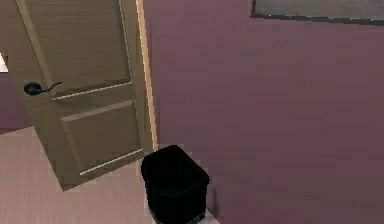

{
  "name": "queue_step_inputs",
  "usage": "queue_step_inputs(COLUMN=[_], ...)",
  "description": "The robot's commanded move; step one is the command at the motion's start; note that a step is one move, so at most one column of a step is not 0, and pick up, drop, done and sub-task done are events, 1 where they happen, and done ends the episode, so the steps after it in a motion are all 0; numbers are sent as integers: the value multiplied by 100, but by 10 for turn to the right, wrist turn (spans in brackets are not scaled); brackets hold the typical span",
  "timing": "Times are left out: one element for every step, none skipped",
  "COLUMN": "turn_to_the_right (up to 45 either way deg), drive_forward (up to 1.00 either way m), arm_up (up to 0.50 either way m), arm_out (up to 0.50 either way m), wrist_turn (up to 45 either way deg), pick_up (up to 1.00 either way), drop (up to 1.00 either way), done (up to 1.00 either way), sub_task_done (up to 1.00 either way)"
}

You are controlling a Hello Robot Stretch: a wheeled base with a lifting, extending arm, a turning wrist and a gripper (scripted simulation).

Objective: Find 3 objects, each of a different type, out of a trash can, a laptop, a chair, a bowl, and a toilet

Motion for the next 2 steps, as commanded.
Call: queue_step_inputs(turn_to_the_right=[0,-450], drive_forward=[0,0], arm_up=[0,0], arm_out=[0,0], wrist_turn=[0,0], pick_up=[0,0], drop=[0,0], done=[0,0], sub_task_done=[100,0])
